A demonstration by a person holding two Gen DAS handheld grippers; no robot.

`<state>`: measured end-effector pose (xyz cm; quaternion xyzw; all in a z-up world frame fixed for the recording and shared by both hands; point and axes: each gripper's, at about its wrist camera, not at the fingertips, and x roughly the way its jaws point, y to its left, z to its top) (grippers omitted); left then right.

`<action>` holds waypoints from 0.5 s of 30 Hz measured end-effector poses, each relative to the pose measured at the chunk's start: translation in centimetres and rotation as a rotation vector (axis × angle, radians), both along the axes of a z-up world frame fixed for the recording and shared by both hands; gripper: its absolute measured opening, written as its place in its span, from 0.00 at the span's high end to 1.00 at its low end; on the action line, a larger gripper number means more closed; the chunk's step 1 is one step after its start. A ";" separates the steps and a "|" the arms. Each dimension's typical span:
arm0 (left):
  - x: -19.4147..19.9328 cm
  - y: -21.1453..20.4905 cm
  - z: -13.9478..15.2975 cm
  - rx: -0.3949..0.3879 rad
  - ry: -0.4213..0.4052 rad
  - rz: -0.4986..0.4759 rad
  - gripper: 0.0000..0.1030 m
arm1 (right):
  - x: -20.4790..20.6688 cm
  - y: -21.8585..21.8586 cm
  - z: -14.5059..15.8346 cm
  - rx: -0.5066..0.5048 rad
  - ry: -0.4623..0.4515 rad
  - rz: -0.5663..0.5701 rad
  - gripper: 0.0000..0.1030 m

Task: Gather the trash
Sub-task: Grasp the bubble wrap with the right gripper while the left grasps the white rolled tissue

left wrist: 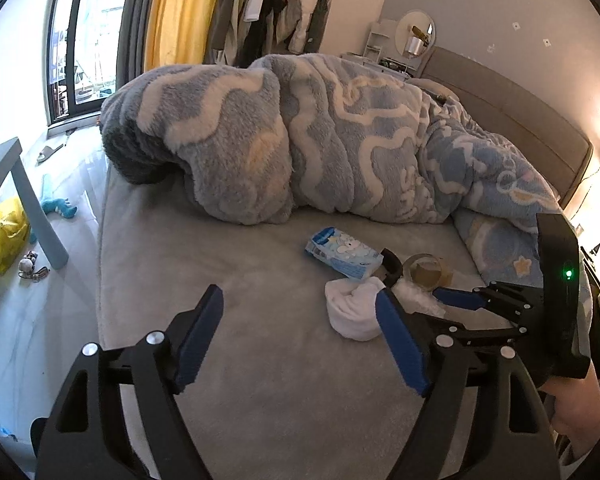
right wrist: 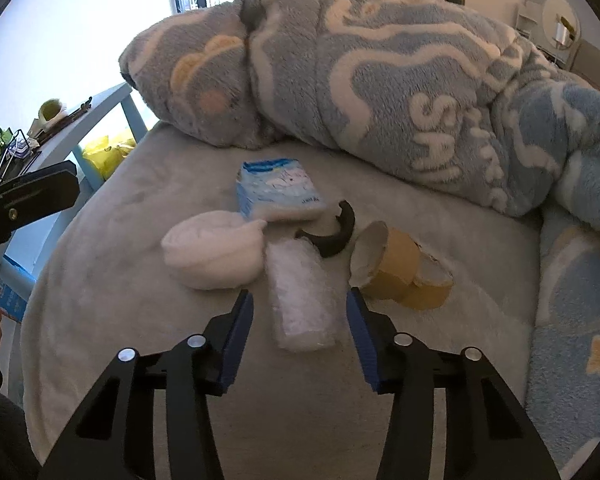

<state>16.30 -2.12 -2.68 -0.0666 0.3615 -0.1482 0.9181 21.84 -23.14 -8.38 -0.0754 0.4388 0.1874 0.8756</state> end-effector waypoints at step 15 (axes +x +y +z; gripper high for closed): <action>2.0 -3.0 -2.2 0.010 0.036 -0.058 0.20 | 0.7 -1.0 0.3 0.014 0.007 0.014 0.70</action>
